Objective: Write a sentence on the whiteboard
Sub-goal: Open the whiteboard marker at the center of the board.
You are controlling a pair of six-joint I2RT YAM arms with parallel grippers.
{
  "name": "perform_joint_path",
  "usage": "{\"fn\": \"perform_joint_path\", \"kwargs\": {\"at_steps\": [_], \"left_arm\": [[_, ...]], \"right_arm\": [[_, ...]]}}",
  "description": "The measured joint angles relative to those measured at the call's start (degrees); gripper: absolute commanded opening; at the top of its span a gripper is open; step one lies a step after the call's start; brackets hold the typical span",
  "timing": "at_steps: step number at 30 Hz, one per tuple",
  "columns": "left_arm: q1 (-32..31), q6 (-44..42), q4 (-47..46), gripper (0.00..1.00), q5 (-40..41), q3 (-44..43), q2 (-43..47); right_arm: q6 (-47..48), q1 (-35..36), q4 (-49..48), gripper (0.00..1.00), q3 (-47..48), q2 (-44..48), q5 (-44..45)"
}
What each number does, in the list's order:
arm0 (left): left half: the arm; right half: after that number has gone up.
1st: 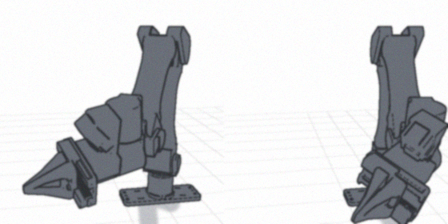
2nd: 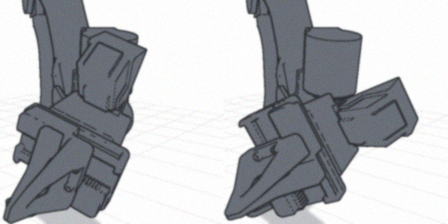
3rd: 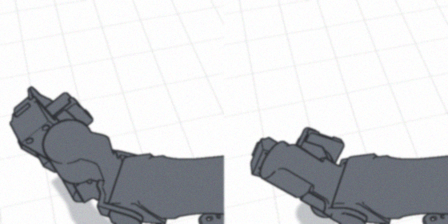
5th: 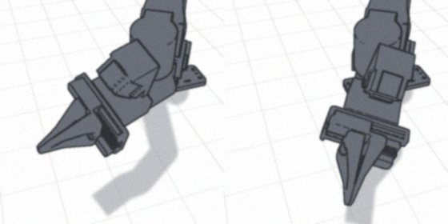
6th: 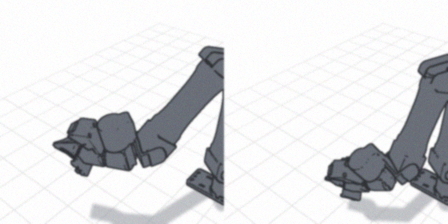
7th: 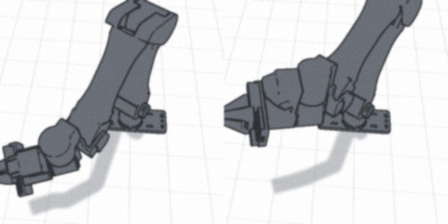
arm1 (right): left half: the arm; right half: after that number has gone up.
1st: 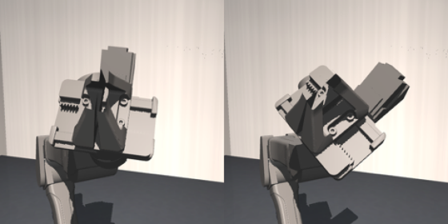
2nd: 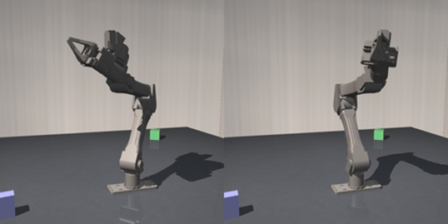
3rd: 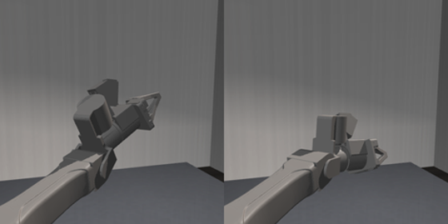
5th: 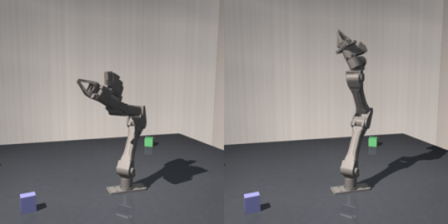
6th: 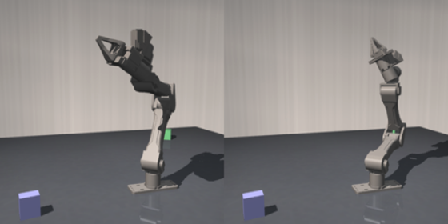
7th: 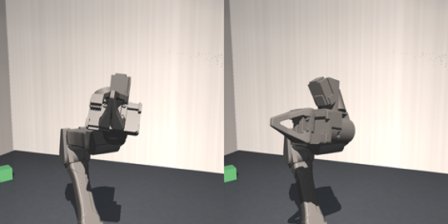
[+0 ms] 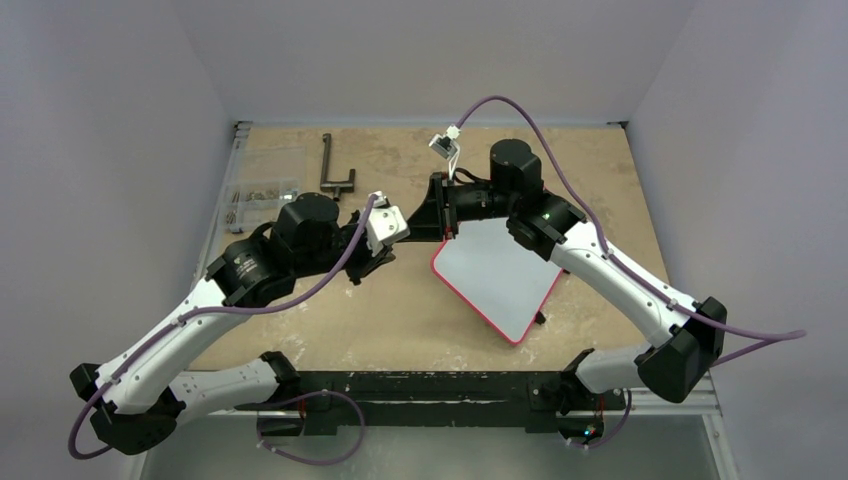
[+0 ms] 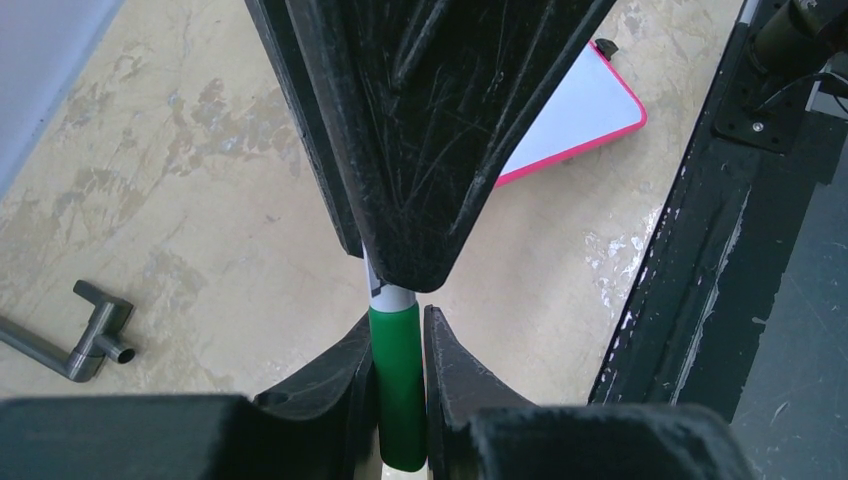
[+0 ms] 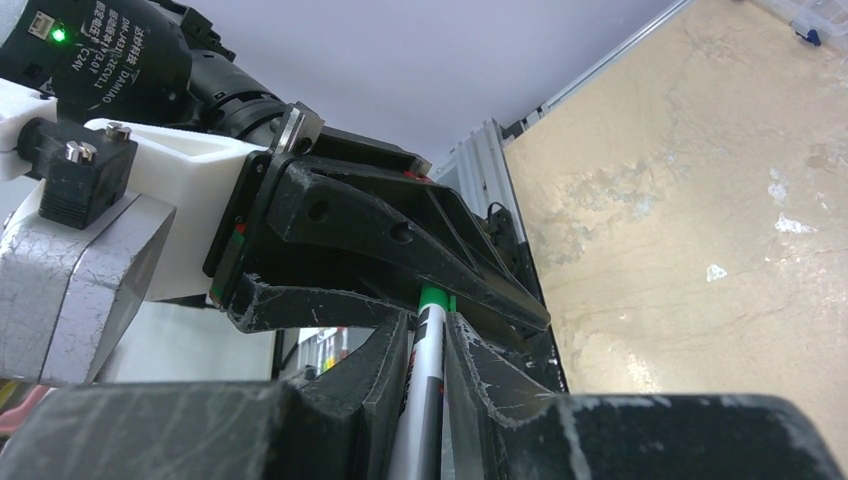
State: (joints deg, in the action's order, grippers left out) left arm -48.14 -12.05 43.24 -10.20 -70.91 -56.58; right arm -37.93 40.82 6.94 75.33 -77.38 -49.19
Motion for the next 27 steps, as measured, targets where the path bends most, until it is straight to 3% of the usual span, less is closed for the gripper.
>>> {"fn": "perform_joint_path", "kwargs": {"at_steps": [5,8,11,12,14,16,18,23,27], "left_arm": [[0.0,-0.59,0.5,0.0,-0.13,-0.13,-0.22],[0.0,-0.59,0.68,0.0,-0.22,-0.26,-0.24],[0.0,-0.59,0.92,0.0,-0.26,-0.39,-0.33],[0.0,-0.59,0.98,0.04,-0.26,-0.46,-0.37],[-0.02,-0.55,1.01,0.29,-0.04,-0.48,-0.37],[-0.09,-0.63,0.92,0.38,0.15,-0.48,-0.37],[-0.31,-0.74,0.61,0.34,0.55,-0.48,-0.37],[-0.46,-0.55,0.57,0.01,0.52,-0.46,0.02],[-0.46,0.46,0.39,0.0,1.05,-0.48,0.07]], "right_arm": [[0.44,0.0,0.42,0.11,0.0,0.0,-0.04],[0.92,0.0,0.79,0.01,0.0,0.0,0.02],[1.16,0.0,0.9,0.0,0.0,0.0,0.04],[1.29,0.0,0.9,0.0,0.0,0.0,0.04],[1.4,0.0,0.9,0.0,0.0,0.0,0.11],[1.46,0.0,0.9,0.0,0.0,0.0,0.13],[1.49,0.07,1.33,0.0,-0.02,0.0,-0.07],[1.55,0.31,1.57,0.0,0.0,0.0,0.15],[1.73,0.26,1.33,0.0,-0.02,0.0,0.61]]}}
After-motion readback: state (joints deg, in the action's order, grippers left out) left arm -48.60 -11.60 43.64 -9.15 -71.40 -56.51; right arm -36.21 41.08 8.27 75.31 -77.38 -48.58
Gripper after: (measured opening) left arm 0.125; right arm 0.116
